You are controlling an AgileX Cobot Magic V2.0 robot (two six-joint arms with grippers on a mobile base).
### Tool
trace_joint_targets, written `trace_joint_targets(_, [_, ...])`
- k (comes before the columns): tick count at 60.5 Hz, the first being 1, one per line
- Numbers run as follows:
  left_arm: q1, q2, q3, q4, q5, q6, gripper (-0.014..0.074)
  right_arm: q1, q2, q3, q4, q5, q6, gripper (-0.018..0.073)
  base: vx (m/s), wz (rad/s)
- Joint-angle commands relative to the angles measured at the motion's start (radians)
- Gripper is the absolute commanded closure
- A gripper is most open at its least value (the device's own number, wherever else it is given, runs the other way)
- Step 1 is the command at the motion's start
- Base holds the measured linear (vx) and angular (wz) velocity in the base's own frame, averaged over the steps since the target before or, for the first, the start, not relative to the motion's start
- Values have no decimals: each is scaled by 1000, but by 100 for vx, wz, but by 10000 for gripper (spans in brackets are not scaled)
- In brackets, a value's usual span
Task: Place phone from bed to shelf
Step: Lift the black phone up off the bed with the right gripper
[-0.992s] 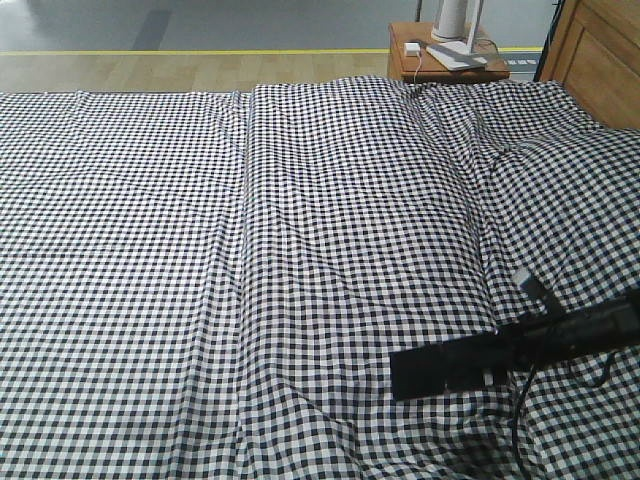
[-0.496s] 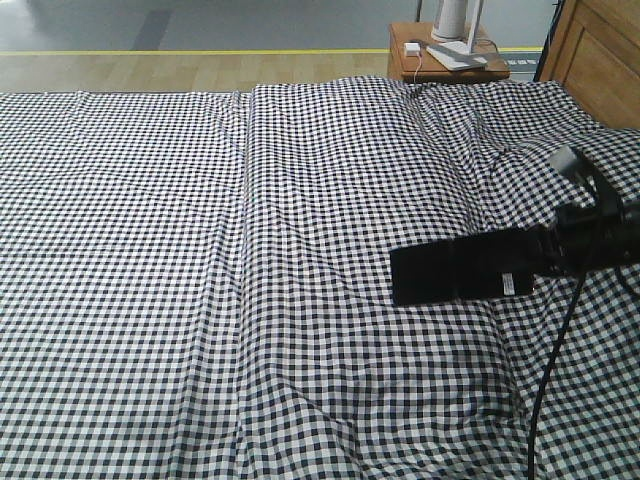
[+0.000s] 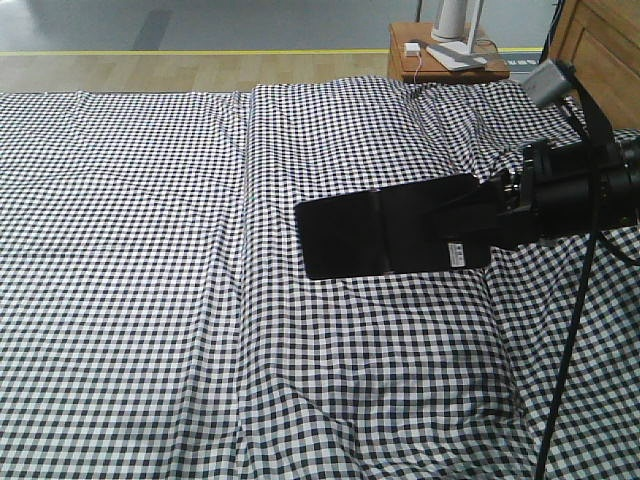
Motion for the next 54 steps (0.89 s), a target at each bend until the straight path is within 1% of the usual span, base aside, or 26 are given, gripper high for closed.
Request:
trace_joint_targets(1, [-2, -4, -26, -7, -67, -3, 596, 40, -55, -24, 105, 81, 0, 561, 0, 0])
trace_joint_targets(5, [-2, -4, -26, -7, -67, -3, 596, 66, -57, -24, 109, 81, 0, 560, 0, 0])
trace_joint_targets(10, [-2, -4, -26, -7, -67, -3, 596, 82, -57, -24, 110, 81, 0, 560, 0, 0])
trace_joint_targets(54, [-2, -4, -26, -7, -67, -3, 596, 82, -57, -25, 114, 81, -1, 560, 0, 0])
